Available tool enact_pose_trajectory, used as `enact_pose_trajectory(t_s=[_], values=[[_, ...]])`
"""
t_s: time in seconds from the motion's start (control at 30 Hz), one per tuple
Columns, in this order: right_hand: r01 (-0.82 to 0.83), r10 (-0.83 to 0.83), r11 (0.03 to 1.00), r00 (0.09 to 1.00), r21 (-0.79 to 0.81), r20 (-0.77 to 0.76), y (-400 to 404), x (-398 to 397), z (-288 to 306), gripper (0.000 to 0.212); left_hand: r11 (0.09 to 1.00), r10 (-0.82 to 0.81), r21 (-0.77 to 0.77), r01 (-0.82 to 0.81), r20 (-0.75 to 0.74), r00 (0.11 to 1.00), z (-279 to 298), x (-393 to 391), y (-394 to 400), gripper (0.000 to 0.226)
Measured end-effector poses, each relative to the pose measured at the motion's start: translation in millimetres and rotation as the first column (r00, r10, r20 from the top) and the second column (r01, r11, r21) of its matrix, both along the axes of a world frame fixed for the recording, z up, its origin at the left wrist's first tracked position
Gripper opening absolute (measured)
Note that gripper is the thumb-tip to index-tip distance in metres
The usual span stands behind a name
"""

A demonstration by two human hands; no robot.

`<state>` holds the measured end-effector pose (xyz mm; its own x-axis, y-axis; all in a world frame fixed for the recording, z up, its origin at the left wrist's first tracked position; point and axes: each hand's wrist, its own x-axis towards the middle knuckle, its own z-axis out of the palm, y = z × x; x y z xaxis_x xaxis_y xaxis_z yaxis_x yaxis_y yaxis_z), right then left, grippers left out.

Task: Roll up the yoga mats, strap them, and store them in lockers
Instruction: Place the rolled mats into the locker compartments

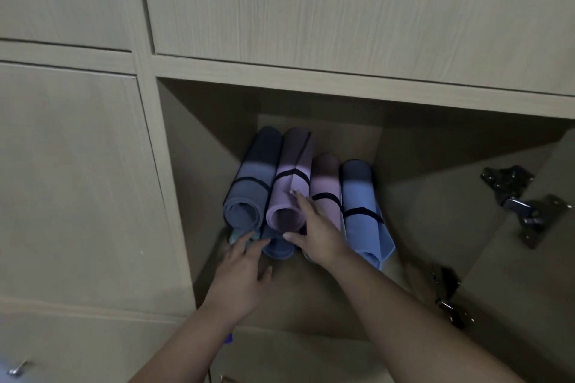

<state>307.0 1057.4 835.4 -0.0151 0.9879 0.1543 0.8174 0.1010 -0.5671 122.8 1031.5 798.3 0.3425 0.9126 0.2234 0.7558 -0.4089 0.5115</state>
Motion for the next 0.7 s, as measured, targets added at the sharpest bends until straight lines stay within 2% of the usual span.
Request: enact_pose_trajectory(t_s=[0.17,0.27,0.4,0.47,0.6,0.7], values=[[0.009,-0.006,0.999,0.998,0.048,-0.068,-36.3,-2.9,-13.2,0.078,0.992,0.107,-0.060,-0.109,-0.046,0.993,-4.9,15.4,-42.6,0.062],[0.039,-0.023,0.995,0.985,0.089,-0.174,-59.2,-12.8,-27.3,0.068,0.990,0.113,-0.077,-0.116,-0.040,0.993,-17.2,12.3,-75.0,0.061],[-0.011,0.010,1.000,0.971,-0.003,-0.239,-94.1,-36.3,-61.5,0.064,0.977,0.154,-0.145,-0.156,-0.021,0.988,-40.4,-16.5,-119.6,0.059],[-0.023,0.017,0.999,0.975,-0.024,-0.223,-112.4,-48.2,-76.3,0.061,0.970,0.185,-0.159,-0.186,-0.021,0.983,-51.4,-38.0,-141.6,0.070],[-0.010,-0.002,0.998,0.975,-0.054,-0.220,-154.1,-62.2,-87.0,0.058,0.956,0.252,-0.162,-0.247,0.011,0.968,-50.2,-71.4,-180.3,0.044],[0.018,-0.021,1.000,0.973,-0.016,-0.230,-191.0,-66.7,-80.2,0.056,0.962,0.247,-0.140,-0.236,0.062,0.967,-40.8,-79.9,-208.5,0.044]])
